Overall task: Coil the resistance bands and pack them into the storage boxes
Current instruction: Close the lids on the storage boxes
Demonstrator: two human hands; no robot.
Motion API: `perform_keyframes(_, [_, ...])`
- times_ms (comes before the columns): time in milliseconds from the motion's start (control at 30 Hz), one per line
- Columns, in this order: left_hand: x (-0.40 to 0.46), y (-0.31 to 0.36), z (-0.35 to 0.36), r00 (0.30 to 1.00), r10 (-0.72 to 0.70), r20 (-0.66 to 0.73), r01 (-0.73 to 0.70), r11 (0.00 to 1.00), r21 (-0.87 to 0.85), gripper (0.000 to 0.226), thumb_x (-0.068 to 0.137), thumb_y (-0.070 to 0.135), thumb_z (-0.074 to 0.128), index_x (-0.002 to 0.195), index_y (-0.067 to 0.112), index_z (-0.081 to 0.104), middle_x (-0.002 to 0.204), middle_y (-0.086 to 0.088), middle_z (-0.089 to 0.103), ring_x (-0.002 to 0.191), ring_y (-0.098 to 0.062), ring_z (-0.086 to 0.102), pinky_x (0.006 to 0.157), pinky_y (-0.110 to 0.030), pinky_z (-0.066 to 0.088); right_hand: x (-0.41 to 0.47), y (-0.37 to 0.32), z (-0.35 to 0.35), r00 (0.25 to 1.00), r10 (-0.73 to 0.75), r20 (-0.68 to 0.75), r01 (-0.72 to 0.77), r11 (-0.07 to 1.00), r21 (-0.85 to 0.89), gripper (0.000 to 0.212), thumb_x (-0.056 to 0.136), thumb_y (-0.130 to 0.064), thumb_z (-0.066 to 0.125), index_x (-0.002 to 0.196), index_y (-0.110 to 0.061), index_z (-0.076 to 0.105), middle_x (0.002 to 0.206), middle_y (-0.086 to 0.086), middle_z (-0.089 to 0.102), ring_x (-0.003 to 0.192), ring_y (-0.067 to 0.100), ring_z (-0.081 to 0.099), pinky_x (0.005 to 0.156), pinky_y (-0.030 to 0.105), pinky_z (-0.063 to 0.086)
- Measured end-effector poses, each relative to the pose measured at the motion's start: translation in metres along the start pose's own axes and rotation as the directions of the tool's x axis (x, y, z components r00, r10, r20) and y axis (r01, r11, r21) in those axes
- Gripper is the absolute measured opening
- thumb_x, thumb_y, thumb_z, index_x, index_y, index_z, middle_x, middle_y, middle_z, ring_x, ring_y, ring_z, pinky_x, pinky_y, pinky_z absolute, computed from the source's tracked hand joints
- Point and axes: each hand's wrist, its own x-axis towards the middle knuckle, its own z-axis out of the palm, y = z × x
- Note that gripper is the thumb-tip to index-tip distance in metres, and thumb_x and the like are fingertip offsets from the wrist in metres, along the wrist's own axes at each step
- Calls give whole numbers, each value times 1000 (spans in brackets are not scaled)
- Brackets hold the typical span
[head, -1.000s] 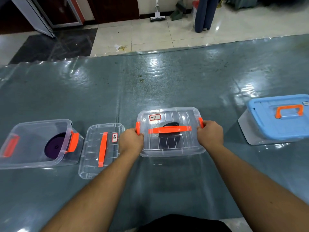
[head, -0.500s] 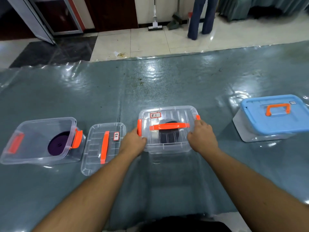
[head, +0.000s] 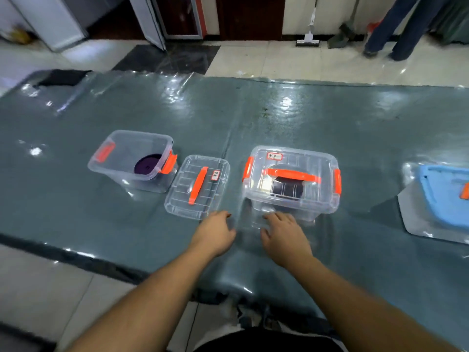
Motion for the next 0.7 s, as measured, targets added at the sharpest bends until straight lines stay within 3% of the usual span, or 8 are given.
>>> perform_keyframes(267, [-59,-74,2,983,-181,38,179,983,44,42,96,34,58,136,22,60,139,-7,59,127,-28,58,104,-38,49,-17,-41,50,958,-72,278,78,997,-11,39,99,-36,46,133,-18,53,135,8,60,128,31,50,106,43,46])
perform_keyframes(433, [-64,-122,-20,968,-252,-13,252,968,0,43,92,36,57,132,22,61,136,-9,60,125,-31,57,105,-43,49,3,-92,59,951,-130,281,147,988,-41,47,100,-36,46,144,-18,48,142,8,57,131,31,50,108,42,43])
perform_keyframes(700, [-32,-217,-70,969,-241,-46,241,970,-2,47,94,34,57,139,22,57,141,-7,57,128,-31,57,108,-43,47,62,-204,90,962,-144,232,165,984,-73,34,98,-30,49,127,-16,58,132,10,64,124,32,56,100,39,47])
